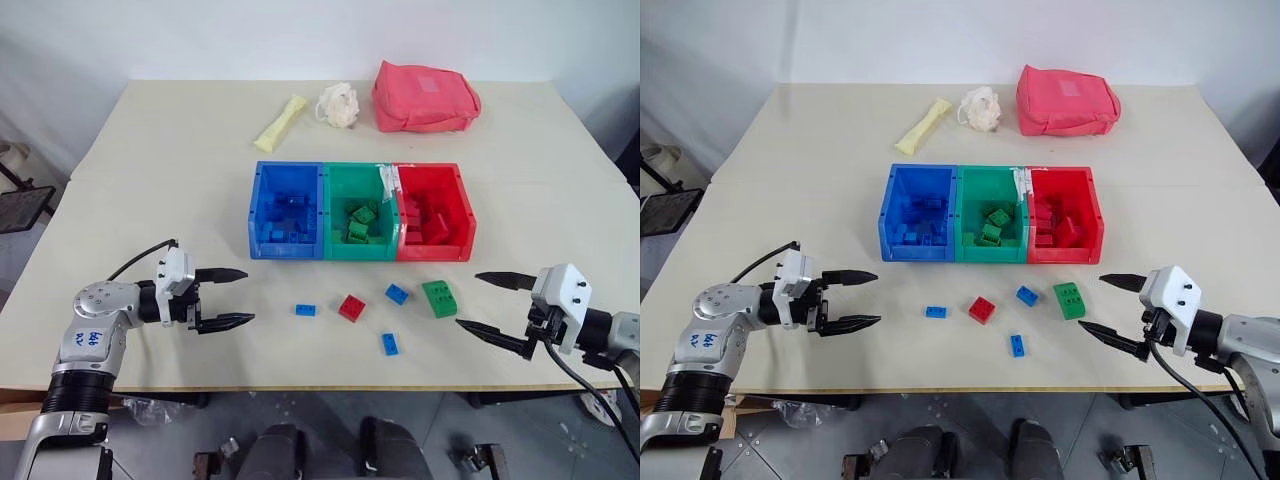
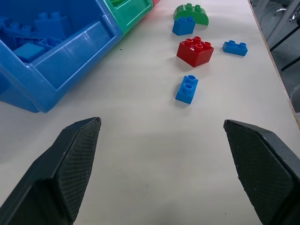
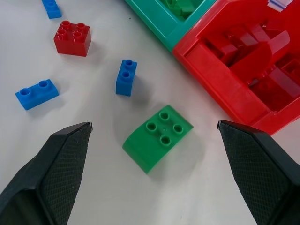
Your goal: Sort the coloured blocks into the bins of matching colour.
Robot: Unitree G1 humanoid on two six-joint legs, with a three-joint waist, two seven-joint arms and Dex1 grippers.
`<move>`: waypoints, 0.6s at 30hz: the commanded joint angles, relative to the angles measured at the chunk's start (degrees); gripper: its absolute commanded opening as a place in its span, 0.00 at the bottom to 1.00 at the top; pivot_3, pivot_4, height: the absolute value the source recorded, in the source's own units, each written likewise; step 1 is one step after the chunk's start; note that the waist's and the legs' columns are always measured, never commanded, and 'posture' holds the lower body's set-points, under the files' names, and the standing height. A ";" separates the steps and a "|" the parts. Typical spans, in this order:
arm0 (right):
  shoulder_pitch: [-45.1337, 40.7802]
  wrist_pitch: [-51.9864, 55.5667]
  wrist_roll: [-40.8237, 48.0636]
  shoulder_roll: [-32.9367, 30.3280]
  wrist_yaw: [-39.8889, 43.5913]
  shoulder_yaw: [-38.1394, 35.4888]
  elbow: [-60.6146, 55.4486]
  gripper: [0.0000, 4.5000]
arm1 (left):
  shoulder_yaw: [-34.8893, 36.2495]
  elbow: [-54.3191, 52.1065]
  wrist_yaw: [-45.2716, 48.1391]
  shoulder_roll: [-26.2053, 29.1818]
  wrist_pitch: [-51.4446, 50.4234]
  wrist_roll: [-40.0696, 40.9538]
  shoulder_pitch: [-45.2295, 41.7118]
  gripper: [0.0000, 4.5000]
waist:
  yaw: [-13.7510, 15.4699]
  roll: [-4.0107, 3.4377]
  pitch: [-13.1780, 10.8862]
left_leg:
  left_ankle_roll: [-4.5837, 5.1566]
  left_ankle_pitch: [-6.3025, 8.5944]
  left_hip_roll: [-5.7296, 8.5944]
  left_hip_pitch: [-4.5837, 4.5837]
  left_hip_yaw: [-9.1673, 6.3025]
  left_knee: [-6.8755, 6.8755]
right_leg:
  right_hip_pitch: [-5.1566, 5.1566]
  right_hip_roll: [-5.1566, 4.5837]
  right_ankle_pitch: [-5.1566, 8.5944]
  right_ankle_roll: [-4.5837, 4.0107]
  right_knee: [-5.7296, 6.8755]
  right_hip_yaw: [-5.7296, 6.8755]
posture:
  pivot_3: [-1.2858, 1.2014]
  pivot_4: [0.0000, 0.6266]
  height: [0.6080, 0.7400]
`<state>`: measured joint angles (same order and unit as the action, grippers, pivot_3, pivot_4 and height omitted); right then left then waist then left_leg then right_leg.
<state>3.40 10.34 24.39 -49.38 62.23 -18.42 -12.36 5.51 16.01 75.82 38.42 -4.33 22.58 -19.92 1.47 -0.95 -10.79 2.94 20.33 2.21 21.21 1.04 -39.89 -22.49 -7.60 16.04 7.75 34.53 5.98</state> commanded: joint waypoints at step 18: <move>12.24 7.86 1.43 -5.65 1.87 -14.32 -3.82 1.00 | -0.36 1.36 2.73 -1.86 6.03 0.57 -0.60 0.99 | 0.14 0.00 0.00 | 0.01 0.01 0.00 0.04 -0.04 -0.03 | 0.03 0.01 0.00 0.00 -0.04 0.02 | 0.52 0.24 1.00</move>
<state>14.68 18.00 25.25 -53.96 63.02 -29.13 -14.62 3.91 17.07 77.68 36.28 0.04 22.41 -21.17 1.61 -0.95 -10.79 2.94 20.34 2.21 21.25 1.01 -39.92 -22.46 -7.59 16.03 7.75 34.49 6.01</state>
